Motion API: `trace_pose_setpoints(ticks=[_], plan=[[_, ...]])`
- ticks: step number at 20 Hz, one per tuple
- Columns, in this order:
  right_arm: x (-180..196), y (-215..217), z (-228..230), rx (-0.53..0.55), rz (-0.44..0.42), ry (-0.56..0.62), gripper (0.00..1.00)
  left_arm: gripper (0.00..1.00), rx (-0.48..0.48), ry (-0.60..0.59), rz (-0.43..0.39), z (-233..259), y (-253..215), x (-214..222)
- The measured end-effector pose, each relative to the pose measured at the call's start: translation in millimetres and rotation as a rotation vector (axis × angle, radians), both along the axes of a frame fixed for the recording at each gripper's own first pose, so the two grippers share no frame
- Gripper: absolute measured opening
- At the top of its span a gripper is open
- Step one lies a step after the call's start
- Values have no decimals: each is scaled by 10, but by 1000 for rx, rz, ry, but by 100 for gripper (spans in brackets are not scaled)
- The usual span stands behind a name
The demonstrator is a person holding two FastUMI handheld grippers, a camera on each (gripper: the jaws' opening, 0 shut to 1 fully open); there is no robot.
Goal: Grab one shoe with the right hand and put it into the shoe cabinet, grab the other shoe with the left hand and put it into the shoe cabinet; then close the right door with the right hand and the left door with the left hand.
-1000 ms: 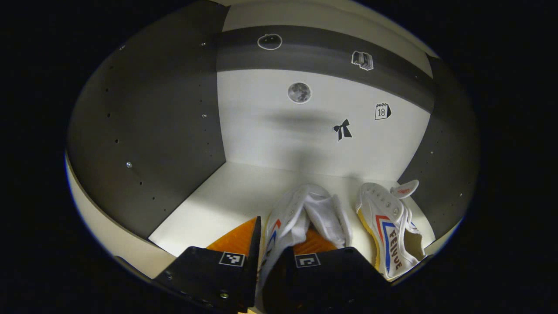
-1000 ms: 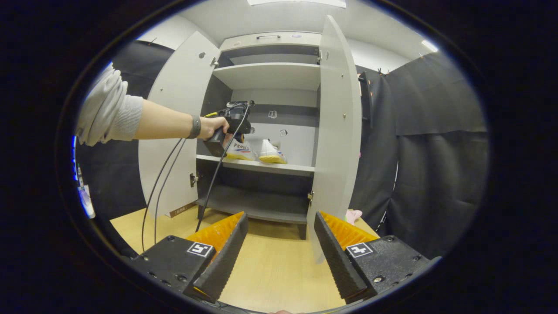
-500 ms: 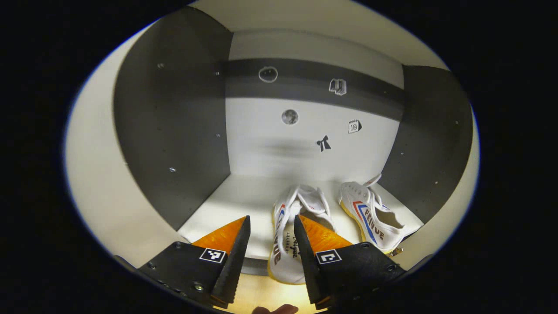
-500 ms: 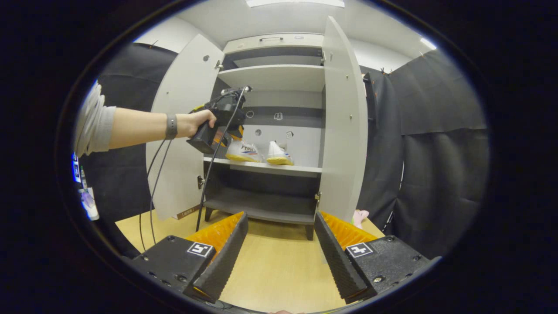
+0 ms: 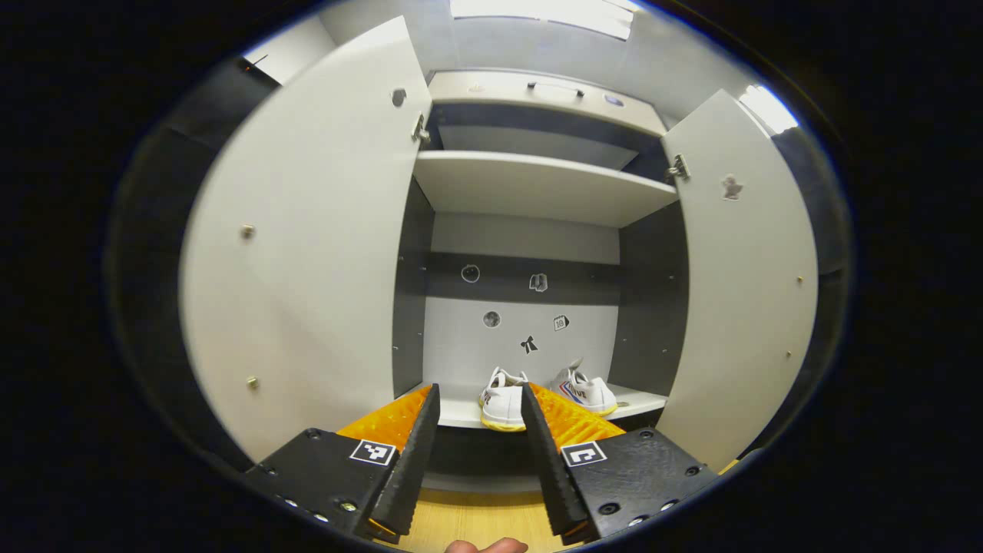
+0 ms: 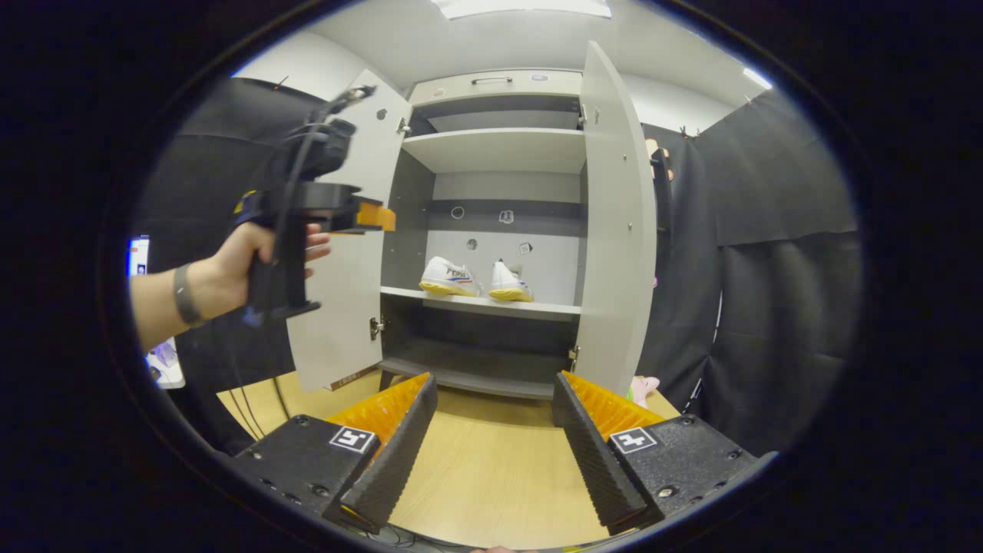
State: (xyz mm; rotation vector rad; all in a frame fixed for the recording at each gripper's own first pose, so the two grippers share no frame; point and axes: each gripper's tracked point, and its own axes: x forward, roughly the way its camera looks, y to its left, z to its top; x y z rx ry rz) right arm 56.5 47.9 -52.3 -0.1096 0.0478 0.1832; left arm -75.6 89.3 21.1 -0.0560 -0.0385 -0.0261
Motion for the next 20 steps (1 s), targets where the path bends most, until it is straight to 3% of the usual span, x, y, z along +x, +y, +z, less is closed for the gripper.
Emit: trace_pose_setpoints(ticks=[3,6,9,11,15,20], plan=[[-136,11,54,4,9,-4,96,78,-1,10,-2,-213,-81,-735],[-251,-5,119,6,1,-17,96,85,-28,55,-4,-523,-170,-1316],[-353,-78,136,32,-16,-11,97,89,23,28,29,-606,-164,-1716],[-405,-177,186,42,-42,-22,100,90,37,17,57,-635,-195,-1913],[-379,-518,473,-1,-108,-86,100,94,48,13,-6,-687,-482,-2098],[111,-1388,1222,-7,-245,-173,100,95,18,86,-77,-862,-580,-2169]])
